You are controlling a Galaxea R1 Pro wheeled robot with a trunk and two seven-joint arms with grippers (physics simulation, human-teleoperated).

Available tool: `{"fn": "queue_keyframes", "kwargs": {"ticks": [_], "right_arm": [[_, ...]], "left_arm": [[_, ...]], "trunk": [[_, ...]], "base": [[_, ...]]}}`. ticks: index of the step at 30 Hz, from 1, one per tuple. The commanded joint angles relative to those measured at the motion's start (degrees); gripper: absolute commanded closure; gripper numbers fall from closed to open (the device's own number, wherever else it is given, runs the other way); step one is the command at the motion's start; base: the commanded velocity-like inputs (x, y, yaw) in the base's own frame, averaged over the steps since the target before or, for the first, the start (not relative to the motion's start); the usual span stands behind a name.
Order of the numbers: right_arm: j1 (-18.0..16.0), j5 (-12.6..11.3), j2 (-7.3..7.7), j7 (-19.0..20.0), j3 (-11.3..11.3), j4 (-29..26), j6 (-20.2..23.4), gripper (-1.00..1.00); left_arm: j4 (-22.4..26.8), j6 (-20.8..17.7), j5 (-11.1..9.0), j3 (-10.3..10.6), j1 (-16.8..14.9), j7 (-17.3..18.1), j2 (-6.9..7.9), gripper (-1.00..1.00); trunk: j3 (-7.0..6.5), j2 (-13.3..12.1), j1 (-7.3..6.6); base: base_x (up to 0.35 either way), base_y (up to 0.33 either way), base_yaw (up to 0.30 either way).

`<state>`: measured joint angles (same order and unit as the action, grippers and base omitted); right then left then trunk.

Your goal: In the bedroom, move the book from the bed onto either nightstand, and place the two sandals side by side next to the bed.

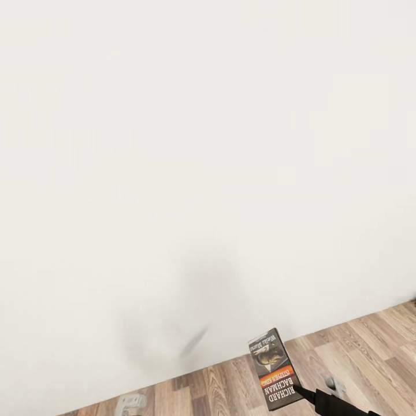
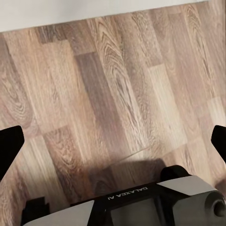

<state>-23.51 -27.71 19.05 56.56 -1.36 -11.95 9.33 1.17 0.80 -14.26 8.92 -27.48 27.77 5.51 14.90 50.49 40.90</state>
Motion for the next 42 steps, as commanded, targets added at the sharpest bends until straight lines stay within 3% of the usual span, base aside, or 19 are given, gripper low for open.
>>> {"fn": "queue_keyframes", "kwargs": {"ticks": [1,42], "right_arm": [[-0.05,-0.51,0.02,0.13,-0.13,0.0,0.6,1.0],[-0.05,-0.51,0.02,0.13,-0.13,0.0,0.6,1.0]], "left_arm": [[-0.02,0.08,-0.5,0.49,-0.03,0.18,0.02,-1.0],[0.0,0.09,-0.42,0.57,0.35,0.18,-0.06,-1.0]], "trunk": [[0.08,0.06,0.01],[0.08,0.06,0.01]], "base": [[0.012,0.0,-0.197],[0.0,0.0,-0.209]]}}
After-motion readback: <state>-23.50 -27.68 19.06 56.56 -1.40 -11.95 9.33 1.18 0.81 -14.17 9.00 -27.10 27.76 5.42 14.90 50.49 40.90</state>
